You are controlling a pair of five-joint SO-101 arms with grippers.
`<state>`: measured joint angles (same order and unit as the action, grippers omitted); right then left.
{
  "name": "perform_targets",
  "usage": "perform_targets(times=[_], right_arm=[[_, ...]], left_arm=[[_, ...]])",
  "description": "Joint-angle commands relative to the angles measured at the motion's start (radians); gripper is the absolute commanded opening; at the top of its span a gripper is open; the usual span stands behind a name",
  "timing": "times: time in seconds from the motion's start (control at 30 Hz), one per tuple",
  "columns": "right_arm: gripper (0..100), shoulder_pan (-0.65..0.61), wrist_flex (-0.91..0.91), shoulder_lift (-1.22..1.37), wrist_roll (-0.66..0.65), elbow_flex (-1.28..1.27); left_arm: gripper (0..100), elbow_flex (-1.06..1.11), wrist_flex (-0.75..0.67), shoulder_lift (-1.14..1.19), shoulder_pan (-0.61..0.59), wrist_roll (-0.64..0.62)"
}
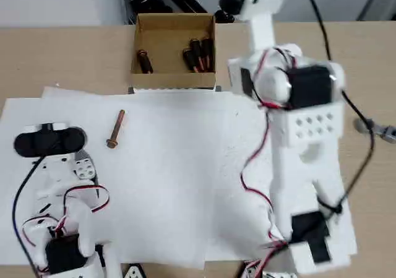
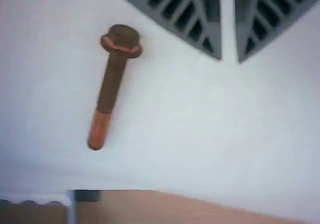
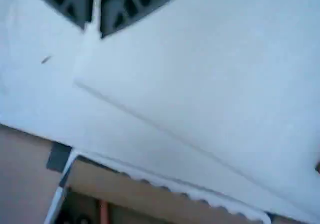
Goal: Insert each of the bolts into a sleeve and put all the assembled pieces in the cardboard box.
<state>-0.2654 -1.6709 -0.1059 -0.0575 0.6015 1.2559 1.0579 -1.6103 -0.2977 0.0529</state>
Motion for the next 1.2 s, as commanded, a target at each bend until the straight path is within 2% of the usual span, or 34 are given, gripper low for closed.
perform_targets(times=[0.0, 0.1, 0.27, 0.43, 0.63, 0.77, 0.87, 0.93, 1.03, 1.17], right_arm=[[0.4, 0.013, -0.002, -0.188, -0.026, -0.19], [0.4, 0.013, -0.001, -0.361, -0.038, -0.394], [0.4, 0.013, 0.005, -0.704, -0.133, -0.713], [0.4, 0.025, 0.007, -1.053, -0.181, -1.028], [0.4, 0.288, 0.114, -1.366, -0.186, -1.333], [0.5, 0.404, 0.16, -1.477, -0.242, -1.453], [0.4, 0.406, 0.17, -1.5, -0.244, -1.496], [0.4, 0.403, 0.174, -1.5, -0.229, -1.504], [0.4, 0.403, 0.174, -1.501, -0.216, -1.504], [0.4, 0.403, 0.174, -1.503, -0.216, -1.504]], left_arm=[[1, -0.004, -0.021, -0.003, 0.06, 0.0], [1, -0.004, -0.034, -0.003, 0.089, -0.002], [1, -0.004, -0.038, -0.003, 0.084, -0.002], [7, -0.004, -0.038, -0.002, 0.084, -0.029], [8, -0.004, -0.031, 0.017, 0.087, -0.044], [8, -0.012, -0.072, 0.152, 0.086, -0.044], [8, -0.05, -0.13, 0.279, 0.084, -0.054], [8, -0.111, -0.149, 0.361, 0.084, -0.109], [8, -0.194, -0.157, 0.476, 0.089, -0.163], [8, -0.248, -0.157, 0.58, 0.084, -0.17]])
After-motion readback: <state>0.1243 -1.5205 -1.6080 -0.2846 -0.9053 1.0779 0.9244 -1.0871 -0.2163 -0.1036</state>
